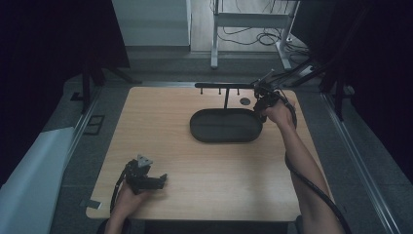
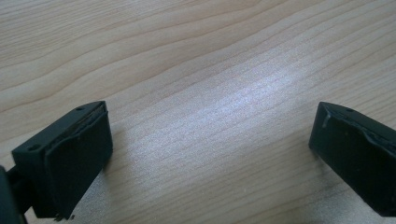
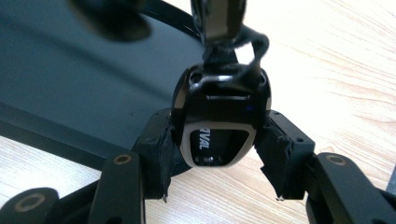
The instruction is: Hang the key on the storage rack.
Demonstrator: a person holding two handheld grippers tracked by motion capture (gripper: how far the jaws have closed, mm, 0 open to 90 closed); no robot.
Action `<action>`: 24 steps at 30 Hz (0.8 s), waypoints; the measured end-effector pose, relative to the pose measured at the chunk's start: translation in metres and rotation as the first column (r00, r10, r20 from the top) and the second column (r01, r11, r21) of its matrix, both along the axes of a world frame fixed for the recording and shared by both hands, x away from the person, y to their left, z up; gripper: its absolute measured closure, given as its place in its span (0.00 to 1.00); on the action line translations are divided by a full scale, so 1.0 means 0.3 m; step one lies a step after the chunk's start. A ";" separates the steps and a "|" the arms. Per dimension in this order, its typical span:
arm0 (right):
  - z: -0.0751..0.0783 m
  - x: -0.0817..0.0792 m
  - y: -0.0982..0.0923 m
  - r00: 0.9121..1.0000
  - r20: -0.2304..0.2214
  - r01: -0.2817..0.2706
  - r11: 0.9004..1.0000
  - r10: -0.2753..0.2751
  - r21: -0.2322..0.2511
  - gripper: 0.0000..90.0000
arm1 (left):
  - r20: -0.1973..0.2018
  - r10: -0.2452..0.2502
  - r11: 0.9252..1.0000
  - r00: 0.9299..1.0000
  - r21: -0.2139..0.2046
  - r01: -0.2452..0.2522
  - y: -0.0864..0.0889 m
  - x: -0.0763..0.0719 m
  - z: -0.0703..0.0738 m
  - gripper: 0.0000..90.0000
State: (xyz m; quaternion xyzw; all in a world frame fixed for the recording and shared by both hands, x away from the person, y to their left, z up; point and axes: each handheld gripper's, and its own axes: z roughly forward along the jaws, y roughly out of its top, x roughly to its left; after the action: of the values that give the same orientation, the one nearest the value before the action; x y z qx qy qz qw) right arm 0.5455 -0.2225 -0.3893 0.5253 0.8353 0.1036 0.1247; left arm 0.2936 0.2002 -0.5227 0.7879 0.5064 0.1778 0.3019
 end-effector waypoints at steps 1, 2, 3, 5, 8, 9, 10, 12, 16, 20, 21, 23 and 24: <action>0.000 0.000 0.000 1.000 0.000 0.000 1.000 0.000 0.000 0.53 | 0.000 0.000 1.000 1.000 0.000 0.000 0.000 0.000 0.000 0.00; -0.003 0.000 0.000 1.000 0.000 -0.002 1.000 0.002 0.001 0.53 | 0.000 0.000 1.000 1.000 0.000 0.000 0.000 0.000 0.000 0.00; -0.005 0.000 0.000 1.000 0.000 -0.003 1.000 0.003 0.001 0.53 | 0.000 0.000 1.000 1.000 0.000 0.000 0.000 0.000 0.000 0.00; -0.008 -0.001 0.001 1.000 0.001 -0.003 1.000 0.003 0.002 0.53 | 0.000 0.000 1.000 1.000 -0.001 0.000 0.000 0.000 0.000 0.00; -0.004 -0.004 0.004 1.000 0.018 -0.014 1.000 0.014 0.005 0.52 | 0.000 0.000 1.000 1.000 0.000 0.000 0.000 0.000 0.000 0.00; 0.001 -0.005 0.005 1.000 0.027 -0.016 1.000 0.016 0.009 0.50 | 0.000 0.000 1.000 1.000 0.000 0.000 0.000 0.000 0.000 0.00; 0.005 -0.006 0.006 0.999 0.034 -0.019 1.000 0.019 0.013 0.49 | 0.000 0.000 1.000 1.000 0.000 0.000 0.000 0.000 0.000 0.00; 0.015 -0.009 0.008 0.999 0.040 -0.027 0.999 0.026 0.021 0.46 | 0.000 0.000 1.000 1.000 0.000 0.000 0.000 0.000 0.000 0.00; 0.032 -0.020 0.010 0.997 0.052 -0.051 0.998 0.048 0.047 0.39 | 0.000 0.000 1.000 1.000 0.000 0.000 0.000 0.000 0.000 0.00; 0.035 -0.031 0.003 0.996 0.052 -0.069 0.996 0.066 0.058 0.31 | 0.000 0.000 1.000 1.000 0.000 0.000 0.000 0.000 0.000 0.00; 0.036 -0.040 0.002 0.996 0.052 -0.083 0.994 0.079 0.065 0.27 | 0.000 0.000 1.000 1.000 0.000 0.000 0.000 0.000 0.000 0.00; 0.035 -0.051 0.001 0.993 0.059 -0.102 0.993 0.098 0.067 0.24 | 0.000 0.000 1.000 1.000 0.000 0.000 0.000 0.000 0.000 0.00; 0.035 -0.055 0.001 0.993 0.056 -0.108 0.992 0.104 0.069 0.22 | 0.000 0.000 1.000 1.000 0.000 0.000 0.000 0.000 0.000 0.00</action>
State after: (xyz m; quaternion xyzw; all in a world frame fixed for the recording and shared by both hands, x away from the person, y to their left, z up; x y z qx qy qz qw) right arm 0.5289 -0.2223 -0.3788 0.4814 0.8543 0.1538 0.1217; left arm 0.2936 0.2002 -0.5227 0.7879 0.5065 0.1778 0.3019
